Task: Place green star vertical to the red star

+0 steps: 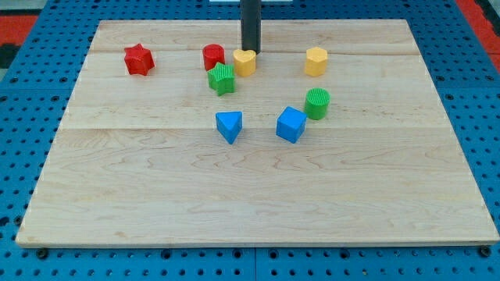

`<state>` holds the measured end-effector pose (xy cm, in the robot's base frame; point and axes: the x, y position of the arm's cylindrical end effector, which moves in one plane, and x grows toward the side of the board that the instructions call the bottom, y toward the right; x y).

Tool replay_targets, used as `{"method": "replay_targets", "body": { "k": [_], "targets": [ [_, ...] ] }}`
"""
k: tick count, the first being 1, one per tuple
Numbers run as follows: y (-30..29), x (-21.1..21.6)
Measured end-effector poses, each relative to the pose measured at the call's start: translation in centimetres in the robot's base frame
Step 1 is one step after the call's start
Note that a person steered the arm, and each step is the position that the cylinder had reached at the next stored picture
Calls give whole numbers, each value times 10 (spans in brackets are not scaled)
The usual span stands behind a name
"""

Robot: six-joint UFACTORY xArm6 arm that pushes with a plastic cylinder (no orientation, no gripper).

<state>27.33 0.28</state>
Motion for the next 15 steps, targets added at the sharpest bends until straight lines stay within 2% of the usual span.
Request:
{"method": "replay_targets", "body": {
  "k": [2,4,6,7,8,9,12,15],
  "targets": [
    [57,44],
    [-30,72],
    [-133,128],
    [-187,137],
    [-217,108],
    [-187,75],
    [-151,75],
    [-96,150]
  ]
}}
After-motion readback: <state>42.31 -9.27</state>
